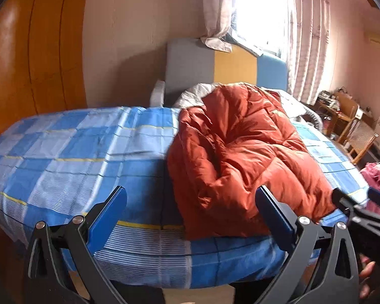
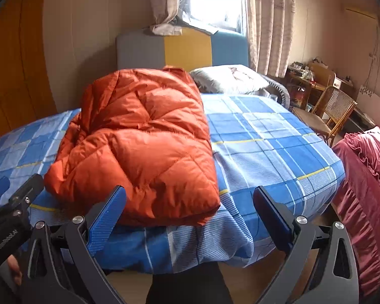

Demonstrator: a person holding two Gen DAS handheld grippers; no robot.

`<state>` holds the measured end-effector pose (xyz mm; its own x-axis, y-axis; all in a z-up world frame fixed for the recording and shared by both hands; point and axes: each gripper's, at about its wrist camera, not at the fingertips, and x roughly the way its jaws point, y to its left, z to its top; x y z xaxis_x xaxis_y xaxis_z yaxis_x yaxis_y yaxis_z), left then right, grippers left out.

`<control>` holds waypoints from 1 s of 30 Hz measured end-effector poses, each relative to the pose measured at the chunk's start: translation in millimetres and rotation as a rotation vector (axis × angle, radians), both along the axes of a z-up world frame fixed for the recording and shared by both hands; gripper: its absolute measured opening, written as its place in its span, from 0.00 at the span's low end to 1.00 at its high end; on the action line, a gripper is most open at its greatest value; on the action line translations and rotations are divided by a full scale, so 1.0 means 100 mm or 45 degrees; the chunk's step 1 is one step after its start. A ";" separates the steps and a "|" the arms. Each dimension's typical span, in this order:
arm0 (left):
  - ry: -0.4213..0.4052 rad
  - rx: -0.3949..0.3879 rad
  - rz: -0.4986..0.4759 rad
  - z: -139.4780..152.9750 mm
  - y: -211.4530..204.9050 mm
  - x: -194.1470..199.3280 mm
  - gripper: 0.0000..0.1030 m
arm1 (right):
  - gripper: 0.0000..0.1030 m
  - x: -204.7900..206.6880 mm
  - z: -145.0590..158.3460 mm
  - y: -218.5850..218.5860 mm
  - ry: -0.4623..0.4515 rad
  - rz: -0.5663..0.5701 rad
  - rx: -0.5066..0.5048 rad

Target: Fold large clothes

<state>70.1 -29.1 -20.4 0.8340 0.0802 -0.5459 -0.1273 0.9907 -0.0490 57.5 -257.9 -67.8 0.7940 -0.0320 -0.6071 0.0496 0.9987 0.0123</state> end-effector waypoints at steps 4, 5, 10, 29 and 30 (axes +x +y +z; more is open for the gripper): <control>-0.014 0.030 -0.007 0.03 -0.04 -0.03 0.98 | 0.97 -0.01 0.01 0.00 -0.004 -0.008 0.003; -0.021 0.036 -0.008 0.04 -0.05 -0.04 0.98 | 0.97 -0.01 0.01 0.00 -0.001 -0.008 0.001; -0.025 0.021 -0.005 0.06 -0.02 -0.05 0.98 | 0.97 -0.02 0.03 0.01 0.000 0.003 -0.005; -0.063 0.019 -0.018 0.15 -0.01 -0.17 0.98 | 0.97 -0.09 0.07 0.06 -0.026 0.027 -0.007; -0.065 0.016 -0.019 0.15 -0.01 -0.17 0.98 | 0.97 -0.09 0.06 0.06 -0.025 0.029 -0.008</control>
<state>53.0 -29.7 -4.9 0.8619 0.0744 -0.5015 -0.1105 0.9930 -0.0425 48.4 -251.6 -61.3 0.8063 -0.0176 -0.5912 0.0265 0.9996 0.0065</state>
